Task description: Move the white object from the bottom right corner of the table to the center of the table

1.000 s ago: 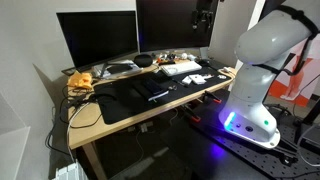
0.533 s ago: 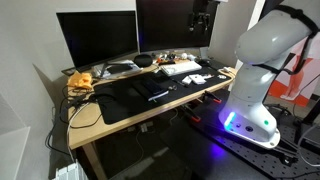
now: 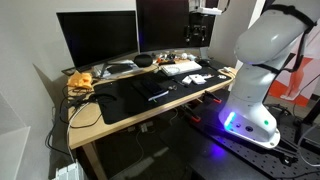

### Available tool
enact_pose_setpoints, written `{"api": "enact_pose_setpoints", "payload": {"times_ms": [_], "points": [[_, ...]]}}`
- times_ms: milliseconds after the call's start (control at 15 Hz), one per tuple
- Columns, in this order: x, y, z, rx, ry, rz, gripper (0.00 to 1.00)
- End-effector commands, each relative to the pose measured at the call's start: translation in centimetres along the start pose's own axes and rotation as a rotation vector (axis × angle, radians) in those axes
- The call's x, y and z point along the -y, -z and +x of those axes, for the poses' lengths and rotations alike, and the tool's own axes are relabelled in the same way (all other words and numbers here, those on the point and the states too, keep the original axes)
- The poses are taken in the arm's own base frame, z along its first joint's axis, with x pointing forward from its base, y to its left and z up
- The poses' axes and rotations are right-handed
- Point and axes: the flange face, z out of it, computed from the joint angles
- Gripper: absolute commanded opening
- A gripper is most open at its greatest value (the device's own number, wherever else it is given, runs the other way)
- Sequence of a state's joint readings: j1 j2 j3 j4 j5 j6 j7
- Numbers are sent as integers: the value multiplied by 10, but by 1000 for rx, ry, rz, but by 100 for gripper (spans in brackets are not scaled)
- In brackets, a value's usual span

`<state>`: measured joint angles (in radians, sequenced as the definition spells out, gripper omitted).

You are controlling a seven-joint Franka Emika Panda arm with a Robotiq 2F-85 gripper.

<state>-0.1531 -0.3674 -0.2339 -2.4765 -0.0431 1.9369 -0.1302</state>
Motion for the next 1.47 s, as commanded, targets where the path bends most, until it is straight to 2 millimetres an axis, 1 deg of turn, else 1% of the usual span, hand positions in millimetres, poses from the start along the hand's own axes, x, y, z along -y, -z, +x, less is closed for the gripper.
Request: {"api": "enact_pose_setpoints", "payload": {"times_ms": [0, 400, 667, 933, 1200, 1333, 1400], "points": [[-28, -3, 3, -49, -93, 37, 100], [-79, -23, 12, -104, -188, 29, 100], [-114, -42, 15, -97, -210, 23, 100], [-149, -60, 17, -86, -181, 11, 100], [-182, -77, 13, -59, -116, -1, 100], [-192, -84, 11, -41, -52, -19, 100], [-193, -86, 11, -35, -15, -33, 100]]}}
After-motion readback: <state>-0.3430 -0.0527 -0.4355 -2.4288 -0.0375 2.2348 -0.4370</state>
